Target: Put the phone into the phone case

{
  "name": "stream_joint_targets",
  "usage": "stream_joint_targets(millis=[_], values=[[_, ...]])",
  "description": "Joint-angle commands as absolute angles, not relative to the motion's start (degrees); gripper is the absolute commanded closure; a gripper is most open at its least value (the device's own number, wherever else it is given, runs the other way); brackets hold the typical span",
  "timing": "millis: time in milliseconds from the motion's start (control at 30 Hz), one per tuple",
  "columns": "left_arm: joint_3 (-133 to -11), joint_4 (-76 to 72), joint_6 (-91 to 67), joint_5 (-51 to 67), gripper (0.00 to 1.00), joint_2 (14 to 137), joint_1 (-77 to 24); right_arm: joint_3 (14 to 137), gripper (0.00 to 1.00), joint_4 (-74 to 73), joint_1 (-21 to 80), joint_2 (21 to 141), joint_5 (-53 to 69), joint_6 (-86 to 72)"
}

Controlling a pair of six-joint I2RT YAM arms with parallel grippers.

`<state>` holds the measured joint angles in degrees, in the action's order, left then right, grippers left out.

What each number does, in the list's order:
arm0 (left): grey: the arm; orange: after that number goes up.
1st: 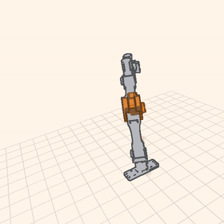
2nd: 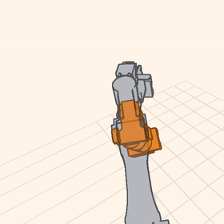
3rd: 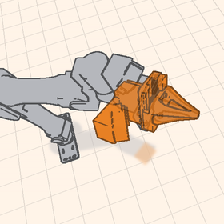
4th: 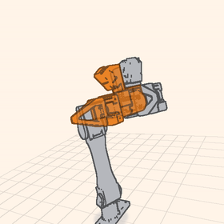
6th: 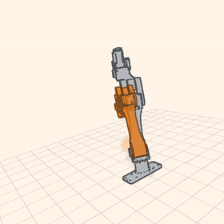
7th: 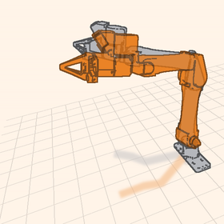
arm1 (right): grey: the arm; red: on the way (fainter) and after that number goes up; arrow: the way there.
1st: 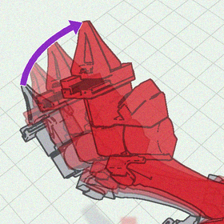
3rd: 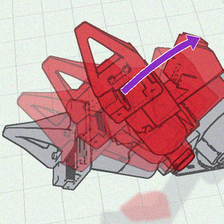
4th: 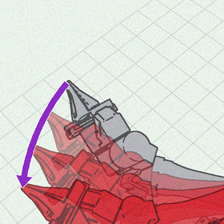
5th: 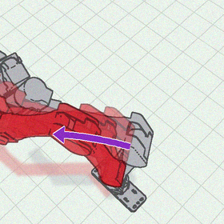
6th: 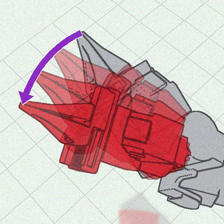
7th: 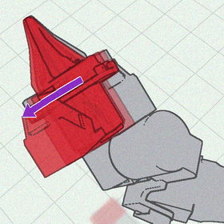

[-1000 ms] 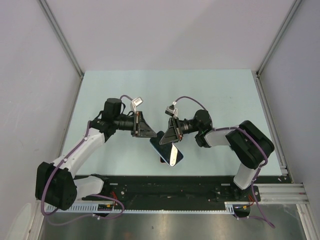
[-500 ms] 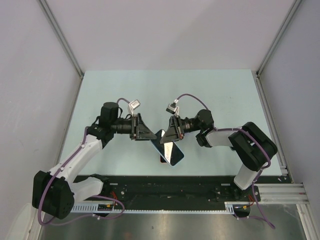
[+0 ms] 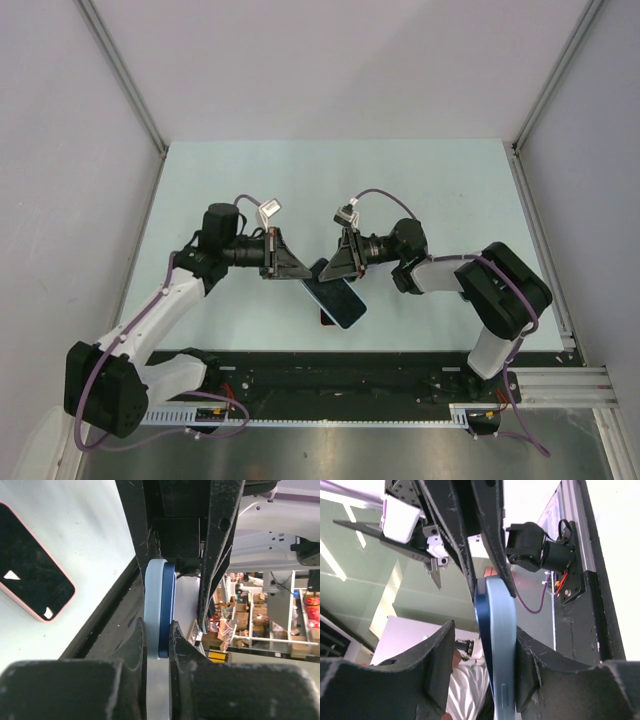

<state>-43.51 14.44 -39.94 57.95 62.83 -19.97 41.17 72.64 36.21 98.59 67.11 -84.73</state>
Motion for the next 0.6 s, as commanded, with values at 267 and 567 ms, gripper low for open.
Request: stream_joint_targets(millis=[267,567], values=[[-47.8,23.2,-33.0,55.4,0.76,64.2,-19.6,43.0,0.92,90.9,35.2,96.2,64.5,-86.3],[-38.8,1.1,-51.9,63.1,0.55,57.2,-19.3,43.0,0.91,91.1,35.2,93.0,63.4,-86.0]])
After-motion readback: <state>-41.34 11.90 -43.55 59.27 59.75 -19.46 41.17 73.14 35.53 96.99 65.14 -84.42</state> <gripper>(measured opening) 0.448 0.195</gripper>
